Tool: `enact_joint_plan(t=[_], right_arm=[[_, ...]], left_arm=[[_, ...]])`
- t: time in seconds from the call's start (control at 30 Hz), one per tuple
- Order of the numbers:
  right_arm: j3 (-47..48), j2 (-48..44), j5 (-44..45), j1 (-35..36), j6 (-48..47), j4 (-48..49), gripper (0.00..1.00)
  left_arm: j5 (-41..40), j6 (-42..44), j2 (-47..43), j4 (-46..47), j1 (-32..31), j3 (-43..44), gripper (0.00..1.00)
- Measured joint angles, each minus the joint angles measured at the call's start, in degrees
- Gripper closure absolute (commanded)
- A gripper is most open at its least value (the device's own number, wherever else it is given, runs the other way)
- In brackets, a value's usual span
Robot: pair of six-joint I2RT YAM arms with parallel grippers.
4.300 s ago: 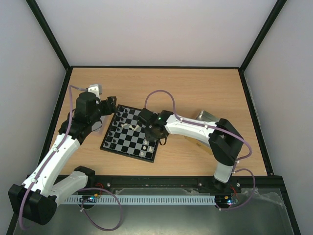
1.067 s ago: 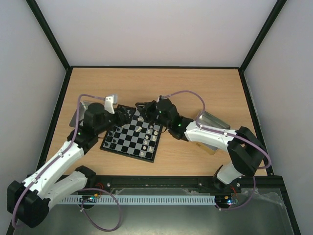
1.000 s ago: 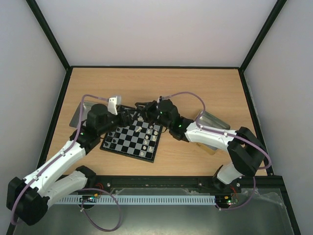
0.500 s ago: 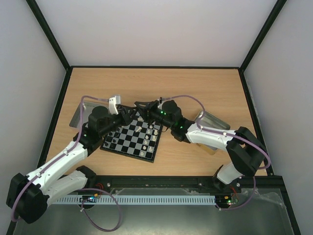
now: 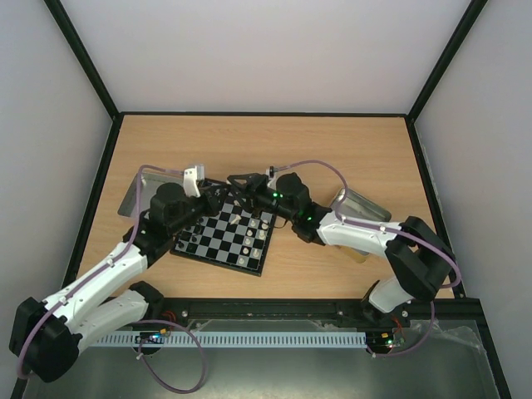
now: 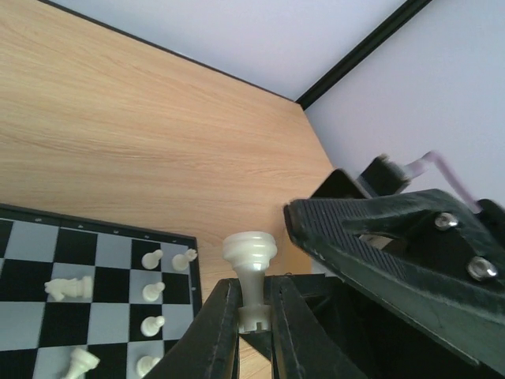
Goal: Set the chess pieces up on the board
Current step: Place the chess piece on the chessboard.
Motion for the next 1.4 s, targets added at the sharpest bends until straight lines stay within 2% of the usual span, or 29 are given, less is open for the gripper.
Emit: enact_joint_plan(t=[0.2, 0.37, 0.53, 0.7, 0.8, 0.87, 0.97, 1.07, 1.1, 1.23, 1.4], right_arm=[[0.3, -3.5, -2.6, -1.3, -17.4, -8.7, 0.49], [0.4, -9.0, -7.4, -3.4, -32.3, -16.3, 0.47], [0.3, -14.0, -12.2, -3.7, -40.0, -19.6, 0.48], [-0.5, -16.7, -15.6, -3.7, -41.4, -19.1, 0.65], [-1.2, -17.5, -17.0, -3.7, -41.1, -18.0, 0.82], [-1.4, -17.7, -18.0, -3.7, -40.5, -16.9, 0.88], [-2.1, -18.2, -18.7, -3.7, -39.1, -15.3, 0.90], [-3.8, -19.0, -18.2, -3.8, -36.7, -12.5, 0.91], [-4.5, -19.4, -17.8, -3.8, -35.4, -11.2, 0.91], [-6.7, -20.0, -14.5, -3.7, -30.1, -5.8, 0.91], [-6.8, -20.0, -10.0, -3.7, -25.4, -0.6, 0.91]], left_arm=[[2.0, 5.5, 0.0, -9.8, 0.0, 4.9, 0.98], [8.5, 12.6, 0.0, -17.9, 0.0, 10.9, 0.98], [15.8, 18.2, -0.3, -20.7, 0.0, 13.7, 0.98], [22.1, 20.5, -0.8, -20.6, 0.0, 14.1, 0.98], [25.2, 20.9, -0.8, -20.1, 0.0, 14.3, 0.98], [26.2, 20.9, -0.8, -20.0, 0.0, 14.3, 0.97], [27.1, 20.5, -0.8, -19.5, 0.0, 14.4, 0.84], [27.5, 18.9, -0.8, -18.1, 0.0, 14.4, 0.58], [27.6, 17.6, -0.8, -17.2, 0.0, 14.4, 0.52], [26.8, 12.3, -0.8, -12.9, 0.0, 14.3, 0.47], [24.8, 3.3, -0.7, -5.3, 0.0, 12.7, 0.53]])
